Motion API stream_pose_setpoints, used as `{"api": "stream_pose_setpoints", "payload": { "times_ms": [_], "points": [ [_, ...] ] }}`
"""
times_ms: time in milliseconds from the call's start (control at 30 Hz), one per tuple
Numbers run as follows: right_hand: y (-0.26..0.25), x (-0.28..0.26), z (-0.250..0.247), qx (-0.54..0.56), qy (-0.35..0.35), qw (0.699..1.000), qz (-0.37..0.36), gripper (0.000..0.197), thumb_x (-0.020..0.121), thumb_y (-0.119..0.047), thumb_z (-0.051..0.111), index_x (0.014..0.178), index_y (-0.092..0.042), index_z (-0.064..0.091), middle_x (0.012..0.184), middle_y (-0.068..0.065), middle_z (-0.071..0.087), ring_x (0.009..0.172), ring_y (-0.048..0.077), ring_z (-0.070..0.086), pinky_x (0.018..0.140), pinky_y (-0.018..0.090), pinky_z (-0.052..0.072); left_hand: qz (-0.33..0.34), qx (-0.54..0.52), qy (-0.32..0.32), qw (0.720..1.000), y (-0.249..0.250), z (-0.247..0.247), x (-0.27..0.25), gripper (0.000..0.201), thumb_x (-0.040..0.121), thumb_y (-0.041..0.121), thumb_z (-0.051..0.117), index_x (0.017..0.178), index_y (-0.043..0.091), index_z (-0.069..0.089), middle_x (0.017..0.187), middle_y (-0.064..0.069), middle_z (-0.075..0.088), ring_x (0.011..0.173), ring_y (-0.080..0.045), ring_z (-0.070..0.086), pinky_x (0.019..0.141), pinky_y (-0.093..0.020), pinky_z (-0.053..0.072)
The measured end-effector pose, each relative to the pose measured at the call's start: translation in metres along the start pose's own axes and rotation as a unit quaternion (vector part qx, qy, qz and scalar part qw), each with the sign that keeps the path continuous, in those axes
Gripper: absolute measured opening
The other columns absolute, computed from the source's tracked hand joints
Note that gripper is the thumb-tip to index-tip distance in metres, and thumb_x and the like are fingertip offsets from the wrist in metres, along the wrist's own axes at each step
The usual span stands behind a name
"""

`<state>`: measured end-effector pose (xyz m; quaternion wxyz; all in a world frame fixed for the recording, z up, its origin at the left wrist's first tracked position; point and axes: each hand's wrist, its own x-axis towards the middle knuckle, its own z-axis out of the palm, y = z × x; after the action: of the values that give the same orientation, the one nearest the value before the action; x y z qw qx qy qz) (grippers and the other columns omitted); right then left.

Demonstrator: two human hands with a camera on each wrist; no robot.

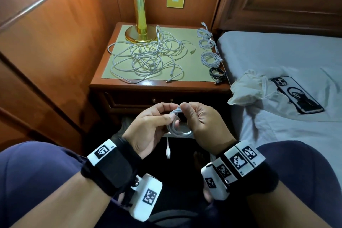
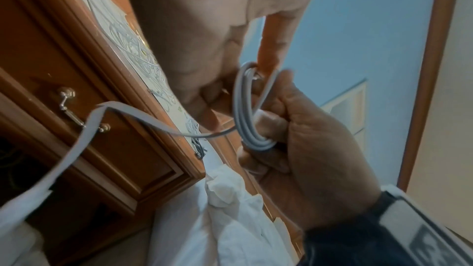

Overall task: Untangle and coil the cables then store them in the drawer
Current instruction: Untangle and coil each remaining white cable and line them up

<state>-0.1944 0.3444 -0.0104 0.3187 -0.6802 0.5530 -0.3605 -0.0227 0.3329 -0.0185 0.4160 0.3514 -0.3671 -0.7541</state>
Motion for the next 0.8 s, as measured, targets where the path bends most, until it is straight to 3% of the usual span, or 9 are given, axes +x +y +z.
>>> {"api": "stream_pose_setpoints", "payload": {
  "times_ms": [100, 167, 267, 333, 400, 467, 600, 700, 800],
  "points": [
    [0.001, 0.002, 0.002, -0.013, 0.037, 0.999, -0.012, 0.044, 0.098, -0.053, 0.040, 0.074, -0.024, 0.062, 0.058, -0.011, 0.054, 0.058, 0.006, 0.053, 0.057, 0.022, 0.039, -0.009, -0.016, -0.026, 0.999, 0.005, 0.007, 0.000, 0.037, 0.078, 0.010, 0.053, 0.113, -0.001, 0.059, 0.064, -0.006, 0.050, 0.071, -0.021, 0.049, 0.073, -0.029, 0.048],
    [0.000, 0.002, 0.003, 0.002, 0.044, 0.999, -0.016, 0.038, 0.101, -0.047, 0.042, 0.070, -0.032, 0.058, 0.057, -0.019, 0.054, 0.057, 0.002, 0.053, 0.057, 0.016, 0.036, 0.035, 0.075, 0.013, 0.997, 0.004, 0.011, 0.001, 0.031, 0.075, 0.009, 0.060, 0.105, 0.006, 0.062, 0.065, -0.005, 0.057, 0.071, -0.019, 0.054, 0.069, -0.026, 0.051],
    [-0.003, 0.000, 0.004, 0.005, 0.039, 0.999, -0.016, 0.036, 0.101, -0.043, 0.041, 0.069, -0.035, 0.055, 0.058, -0.024, 0.056, 0.058, 0.000, 0.055, 0.057, 0.013, 0.037, 0.135, 0.278, 0.093, 0.946, -0.005, 0.010, 0.002, 0.016, 0.076, 0.015, 0.069, 0.090, 0.023, 0.066, 0.080, -0.014, 0.068, 0.071, -0.022, 0.065, 0.074, -0.043, 0.060],
    [-0.005, -0.001, 0.006, -0.008, 0.048, 0.999, -0.019, 0.034, 0.098, -0.047, 0.039, 0.069, -0.037, 0.054, 0.060, -0.023, 0.056, 0.060, 0.000, 0.055, 0.057, 0.013, 0.036, 0.169, 0.331, 0.135, 0.919, -0.009, 0.006, 0.003, 0.015, 0.079, 0.016, 0.075, 0.086, 0.025, 0.065, 0.086, -0.012, 0.068, 0.074, -0.024, 0.070, 0.077, -0.050, 0.060],
    [-0.002, 0.000, 0.006, -0.033, 0.070, 0.997, -0.032, 0.035, 0.100, -0.050, 0.038, 0.074, -0.035, 0.057, 0.062, -0.018, 0.057, 0.063, 0.001, 0.056, 0.057, 0.013, 0.036, 0.205, 0.378, 0.184, 0.884, -0.010, 0.002, 0.003, 0.025, 0.077, 0.020, 0.084, 0.083, 0.027, 0.061, 0.083, -0.002, 0.066, 0.069, -0.017, 0.067, 0.068, -0.041, 0.061],
    [0.003, 0.001, 0.006, -0.072, 0.098, 0.991, -0.049, 0.037, 0.101, -0.052, 0.036, 0.077, -0.033, 0.057, 0.062, -0.014, 0.054, 0.065, 0.003, 0.056, 0.056, 0.014, 0.036, 0.214, 0.395, 0.209, 0.868, -0.007, 0.002, 0.001, 0.030, 0.074, 0.025, 0.088, 0.079, 0.028, 0.058, 0.074, 0.004, 0.064, 0.063, -0.018, 0.065, 0.060, -0.037, 0.058],
    [0.008, 0.002, 0.010, -0.129, 0.114, 0.984, -0.054, 0.039, 0.101, -0.054, 0.034, 0.084, -0.030, 0.060, 0.063, -0.012, 0.052, 0.064, 0.009, 0.054, 0.056, 0.024, 0.039, 0.178, 0.366, 0.213, 0.888, -0.004, 0.004, 0.000, 0.024, 0.072, 0.025, 0.090, 0.073, 0.025, 0.066, 0.066, 0.003, 0.068, 0.065, -0.029, 0.069, 0.063, -0.048, 0.060],
    [0.009, 0.001, 0.009, -0.145, 0.118, 0.981, -0.059, 0.040, 0.101, -0.053, 0.035, 0.089, -0.027, 0.063, 0.064, -0.010, 0.055, 0.064, 0.010, 0.055, 0.056, 0.027, 0.040, 0.157, 0.356, 0.211, 0.897, 0.003, 0.000, 0.000, 0.017, 0.070, 0.023, 0.091, 0.071, 0.022, 0.074, 0.066, 0.000, 0.073, 0.065, -0.028, 0.072, 0.066, -0.044, 0.062],
    [0.009, 0.001, 0.008, -0.157, 0.129, 0.977, -0.070, 0.031, 0.100, -0.053, 0.037, 0.081, -0.035, 0.053, 0.055, -0.014, 0.045, 0.057, 0.008, 0.045, 0.054, 0.025, 0.031, 0.151, 0.341, 0.184, 0.909, 0.005, -0.001, -0.003, 0.009, 0.079, 0.012, 0.084, 0.078, 0.019, 0.078, 0.071, -0.003, 0.075, 0.069, -0.026, 0.074, 0.069, -0.039, 0.063]
  ]
}}
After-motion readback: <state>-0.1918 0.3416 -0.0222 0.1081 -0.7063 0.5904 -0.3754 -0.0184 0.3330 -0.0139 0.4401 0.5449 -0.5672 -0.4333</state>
